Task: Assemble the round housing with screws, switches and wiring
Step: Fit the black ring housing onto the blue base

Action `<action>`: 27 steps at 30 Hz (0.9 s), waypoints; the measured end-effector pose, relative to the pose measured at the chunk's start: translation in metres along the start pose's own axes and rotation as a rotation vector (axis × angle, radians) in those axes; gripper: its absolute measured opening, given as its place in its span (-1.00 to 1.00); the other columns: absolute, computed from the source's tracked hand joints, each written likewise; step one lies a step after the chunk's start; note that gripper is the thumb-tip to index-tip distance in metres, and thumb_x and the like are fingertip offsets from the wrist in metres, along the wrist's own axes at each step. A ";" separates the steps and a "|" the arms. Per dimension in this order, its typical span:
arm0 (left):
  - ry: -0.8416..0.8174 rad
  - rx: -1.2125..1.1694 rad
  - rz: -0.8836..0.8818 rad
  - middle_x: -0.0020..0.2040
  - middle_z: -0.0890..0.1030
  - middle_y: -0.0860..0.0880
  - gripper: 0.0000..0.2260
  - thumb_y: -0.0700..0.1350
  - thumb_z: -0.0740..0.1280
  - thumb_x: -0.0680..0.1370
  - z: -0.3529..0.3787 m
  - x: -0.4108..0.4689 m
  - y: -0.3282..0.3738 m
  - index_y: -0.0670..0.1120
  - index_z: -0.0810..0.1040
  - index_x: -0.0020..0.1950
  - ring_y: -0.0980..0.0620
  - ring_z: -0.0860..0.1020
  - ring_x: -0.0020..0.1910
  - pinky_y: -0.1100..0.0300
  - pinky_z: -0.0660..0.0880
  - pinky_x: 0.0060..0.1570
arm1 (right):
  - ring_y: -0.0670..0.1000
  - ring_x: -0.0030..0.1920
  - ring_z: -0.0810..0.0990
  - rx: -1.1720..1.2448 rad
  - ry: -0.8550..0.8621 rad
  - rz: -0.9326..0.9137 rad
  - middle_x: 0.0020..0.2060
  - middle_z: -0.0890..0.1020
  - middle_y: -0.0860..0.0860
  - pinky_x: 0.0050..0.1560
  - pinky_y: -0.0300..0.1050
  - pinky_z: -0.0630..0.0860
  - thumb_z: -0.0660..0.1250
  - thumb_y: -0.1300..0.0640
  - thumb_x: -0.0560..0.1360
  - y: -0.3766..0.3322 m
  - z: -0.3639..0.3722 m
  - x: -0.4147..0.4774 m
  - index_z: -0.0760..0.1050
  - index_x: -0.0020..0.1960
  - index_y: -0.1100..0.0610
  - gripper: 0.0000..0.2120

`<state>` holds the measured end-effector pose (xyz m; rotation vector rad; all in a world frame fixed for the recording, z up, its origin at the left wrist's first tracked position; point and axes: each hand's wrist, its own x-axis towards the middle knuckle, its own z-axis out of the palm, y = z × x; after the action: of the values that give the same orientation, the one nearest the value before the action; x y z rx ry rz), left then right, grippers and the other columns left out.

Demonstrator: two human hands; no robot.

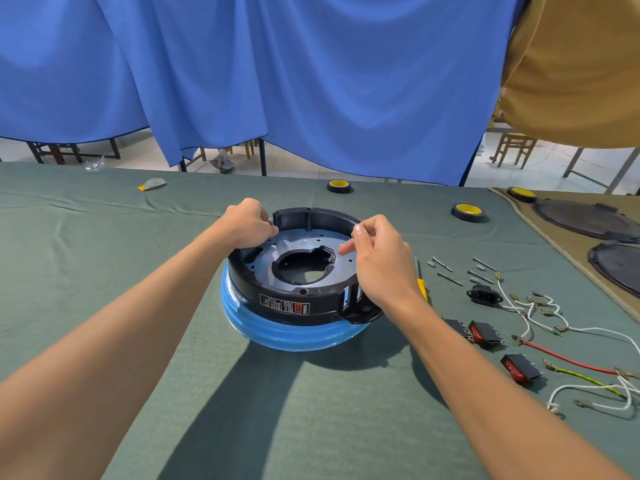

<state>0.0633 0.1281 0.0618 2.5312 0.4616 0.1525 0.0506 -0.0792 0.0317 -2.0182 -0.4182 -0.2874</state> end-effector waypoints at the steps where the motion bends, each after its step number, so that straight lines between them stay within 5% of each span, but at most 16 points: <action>1: 0.000 0.001 0.001 -0.03 0.51 -0.16 -0.71 -0.09 0.32 0.60 0.000 0.001 0.000 -0.28 0.56 0.20 -0.14 0.44 -0.03 0.08 0.34 -0.04 | -0.13 -0.31 0.34 0.000 0.000 0.001 -0.14 0.65 -0.04 -0.26 -0.18 0.31 0.05 0.07 0.67 0.000 0.001 0.000 0.28 -0.17 -0.09 -0.76; 7: -0.006 0.020 0.004 0.02 0.55 -0.17 -0.72 -0.05 0.32 0.60 0.002 0.004 -0.001 -0.23 0.56 0.17 -0.12 0.44 -0.05 0.09 0.34 -0.07 | -0.08 -0.39 0.47 0.053 0.024 0.026 -0.21 0.68 -0.08 -0.34 -0.21 0.33 0.08 0.06 0.66 0.003 -0.006 0.004 0.36 -0.13 -0.03 -0.79; 10: -0.007 0.085 -0.010 0.08 0.51 -0.16 -0.72 0.01 0.31 0.58 -0.001 0.008 -0.008 -0.17 0.49 0.16 -0.15 0.43 -0.01 0.08 0.35 -0.03 | -0.02 -0.15 0.64 0.176 0.084 0.102 -0.28 0.68 -0.10 -0.15 -0.16 0.50 0.10 0.08 0.64 0.006 -0.014 0.009 0.42 -0.10 0.02 -0.82; 12: 0.037 0.165 -0.021 0.20 0.50 -0.19 -0.64 0.04 0.28 0.59 -0.002 0.009 -0.008 -0.18 0.44 0.26 -0.21 0.46 0.11 0.03 0.38 0.03 | -0.15 -0.18 0.64 0.202 0.133 0.104 -0.32 0.67 -0.12 -0.11 -0.13 0.50 0.15 0.10 0.63 0.008 -0.022 0.016 0.46 -0.11 0.02 -0.82; 16: 0.233 0.286 0.202 0.18 0.54 -0.15 -0.68 0.07 0.26 0.58 0.001 -0.005 0.018 -0.12 0.49 0.22 -0.25 0.49 0.12 -0.01 0.40 0.00 | -0.03 -0.12 0.61 0.053 0.131 0.050 -0.23 0.65 -0.06 0.03 0.09 0.59 0.30 0.09 0.57 0.018 -0.045 0.028 0.59 -0.11 0.04 -0.87; 21: -0.050 0.156 0.292 -0.01 0.60 -0.12 -0.75 0.05 0.29 0.56 0.028 -0.024 0.067 -0.10 0.58 0.10 -0.19 0.56 -0.07 -0.07 0.56 0.02 | 0.04 -0.12 0.65 -0.218 -0.114 -0.011 -0.18 0.70 0.02 0.06 0.11 0.60 0.37 0.17 0.53 0.022 -0.064 0.034 0.67 -0.04 0.10 -0.90; 27: -0.135 0.072 0.192 -0.02 0.63 -0.13 -0.76 -0.01 0.28 0.57 0.047 -0.027 0.086 -0.18 0.55 0.07 -0.16 0.59 -0.05 -0.06 0.57 0.06 | -0.06 -0.15 0.65 -0.282 -0.179 -0.135 -0.22 0.69 -0.01 0.14 -0.03 0.54 0.46 0.24 0.44 0.014 -0.065 0.038 0.64 -0.10 0.14 -0.95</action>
<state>0.0725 0.0271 0.0693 2.6336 0.1741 0.0364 0.0891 -0.1362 0.0645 -2.3052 -0.6585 -0.2613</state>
